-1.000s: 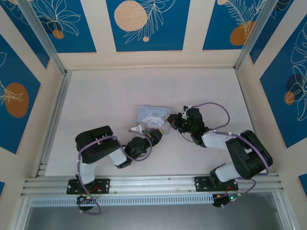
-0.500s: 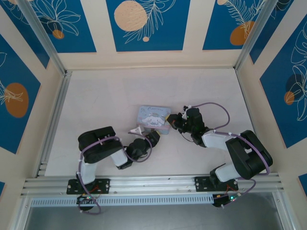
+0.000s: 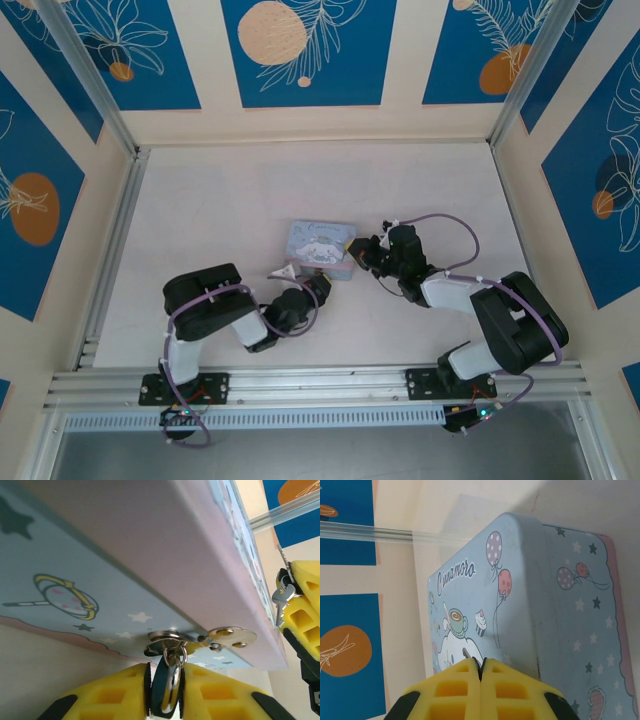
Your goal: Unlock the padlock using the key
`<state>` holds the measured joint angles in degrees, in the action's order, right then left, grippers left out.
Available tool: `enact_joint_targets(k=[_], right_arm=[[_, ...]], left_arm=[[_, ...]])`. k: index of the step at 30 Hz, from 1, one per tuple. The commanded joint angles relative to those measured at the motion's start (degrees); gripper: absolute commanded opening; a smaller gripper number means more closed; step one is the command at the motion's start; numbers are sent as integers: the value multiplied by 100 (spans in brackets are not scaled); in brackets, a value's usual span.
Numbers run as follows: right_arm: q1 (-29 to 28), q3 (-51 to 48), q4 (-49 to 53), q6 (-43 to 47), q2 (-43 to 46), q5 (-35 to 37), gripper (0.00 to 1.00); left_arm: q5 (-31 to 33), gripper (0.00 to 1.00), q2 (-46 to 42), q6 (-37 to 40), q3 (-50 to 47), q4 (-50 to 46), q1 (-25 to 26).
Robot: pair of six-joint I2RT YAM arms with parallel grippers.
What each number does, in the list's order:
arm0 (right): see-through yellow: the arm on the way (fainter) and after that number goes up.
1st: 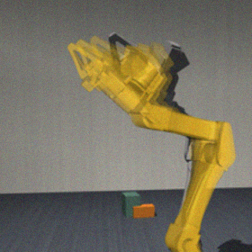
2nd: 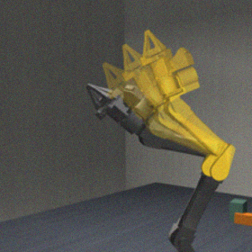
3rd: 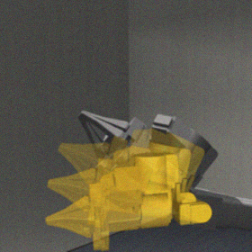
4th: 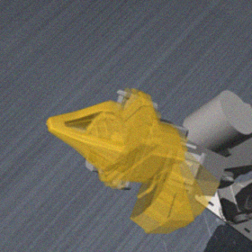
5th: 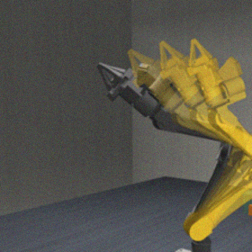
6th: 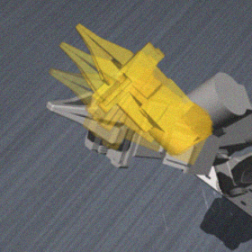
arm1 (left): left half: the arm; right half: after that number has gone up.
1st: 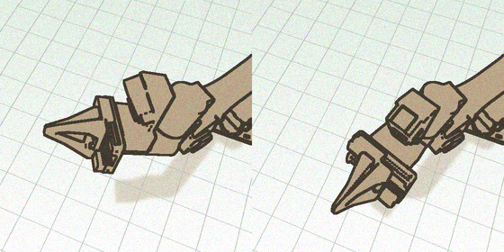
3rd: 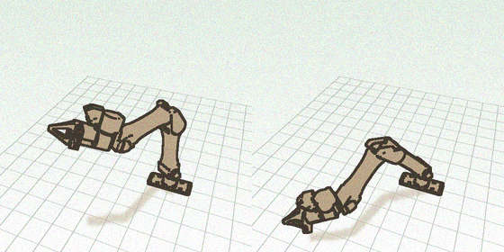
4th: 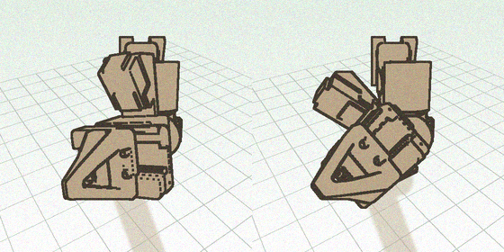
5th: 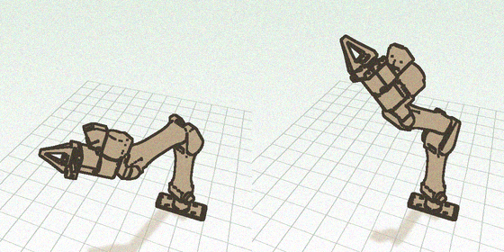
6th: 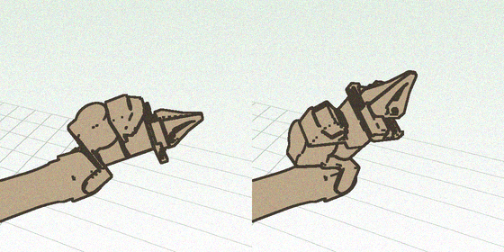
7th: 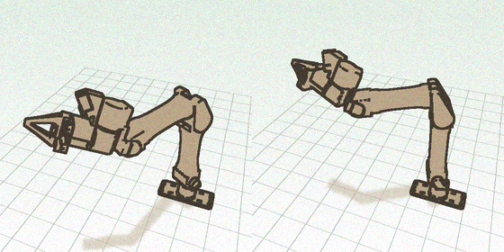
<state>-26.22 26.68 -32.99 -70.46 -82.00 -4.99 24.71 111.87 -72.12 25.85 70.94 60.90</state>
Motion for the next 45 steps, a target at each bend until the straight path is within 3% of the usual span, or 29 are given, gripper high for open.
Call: enact_joint_targets(k=[1,7,11,15,21,28,36,45], right_arm=[[31,160,85,149,-39,-77,0],[138,293,294,292,198,-389,0],[204,287,851,515,840,-651,0],[205,67,1414,730,1495,-1049,0],[222,-759,1141,565,2125,-1485,0],[218,-1358,982,312,2603,-1496,0],[-105,-1668,302,-16,2413,-1163,0],[-340,-1622,-361,-205,1938,-962,0]], left_arm=[[3,19,73,-45,-18,-904,79],[-201,0,-74,-61,-29,-970,54],[-565,0,-448,-152,19,-1356,-46],[-1385,0,-920,66,244,-1759,-267],[-2395,0,-1650,647,604,-2668,-673],[-2728,0,-2206,901,601,-3252,-1170],[-2960,0,-2105,840,569,-2950,-1378],[-3751,0,-2054,358,572,-2286,-1615]])
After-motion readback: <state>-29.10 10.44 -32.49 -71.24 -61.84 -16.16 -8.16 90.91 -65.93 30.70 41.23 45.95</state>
